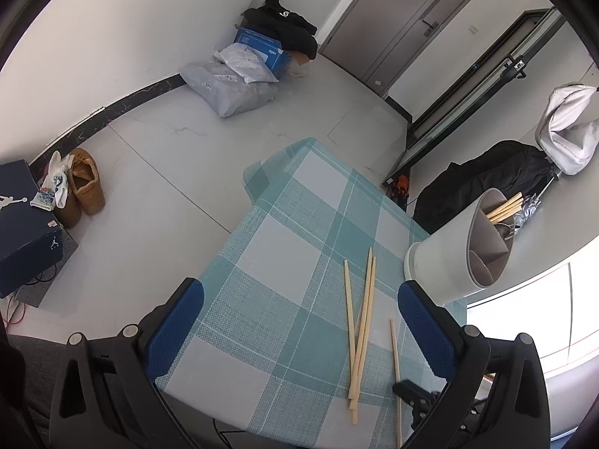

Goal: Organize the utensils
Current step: 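Grasp a chopstick with the right gripper while the left gripper approaches another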

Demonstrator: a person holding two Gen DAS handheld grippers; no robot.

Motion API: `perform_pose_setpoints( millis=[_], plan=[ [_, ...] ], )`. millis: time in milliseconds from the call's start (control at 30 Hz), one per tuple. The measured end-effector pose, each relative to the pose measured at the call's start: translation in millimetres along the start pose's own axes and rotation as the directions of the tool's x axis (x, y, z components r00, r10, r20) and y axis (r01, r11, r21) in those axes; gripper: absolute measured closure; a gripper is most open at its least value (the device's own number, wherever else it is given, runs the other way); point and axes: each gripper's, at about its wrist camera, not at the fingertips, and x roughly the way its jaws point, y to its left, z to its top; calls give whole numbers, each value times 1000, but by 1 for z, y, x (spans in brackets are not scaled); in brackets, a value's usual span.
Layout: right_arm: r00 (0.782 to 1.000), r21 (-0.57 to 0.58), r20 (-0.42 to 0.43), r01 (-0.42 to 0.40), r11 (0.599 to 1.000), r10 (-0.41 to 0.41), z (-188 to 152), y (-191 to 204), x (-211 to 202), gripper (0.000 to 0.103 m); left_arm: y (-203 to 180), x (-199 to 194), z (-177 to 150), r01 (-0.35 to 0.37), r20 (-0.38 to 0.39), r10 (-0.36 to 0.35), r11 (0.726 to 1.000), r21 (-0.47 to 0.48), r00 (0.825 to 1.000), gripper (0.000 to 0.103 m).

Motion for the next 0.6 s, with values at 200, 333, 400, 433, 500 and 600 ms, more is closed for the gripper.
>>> perform_pose_setpoints(
  millis=[200,333,400,433,500,600],
  plan=[
    [998,25,-49,-42,999,43,-5,-11,-3,95,1,3,1,-13,-6,13,1000,-4,1000,1],
    [999,-8,-26,-31,999,31,16,-8,5,89,-1,8,-3,-40,-9,40,999,13,999,1],
    [1000,-16,-24,-8,1000,8,26,-6,11,86,-2,12,-5,-61,-20,61,998,27,998,1],
    [1000,-21,-18,-3,1000,3,31,-6,14,86,-2,14,-5,-66,-26,66,997,27,997,1],
    [1000,-31,1,2,1000,-2,40,-4,18,86,-2,17,-5,-79,-30,79,997,27,996,1],
    [1000,-74,23,18,997,-17,52,0,23,86,-4,18,-5,-86,-23,86,996,35,996,1]
  ],
)
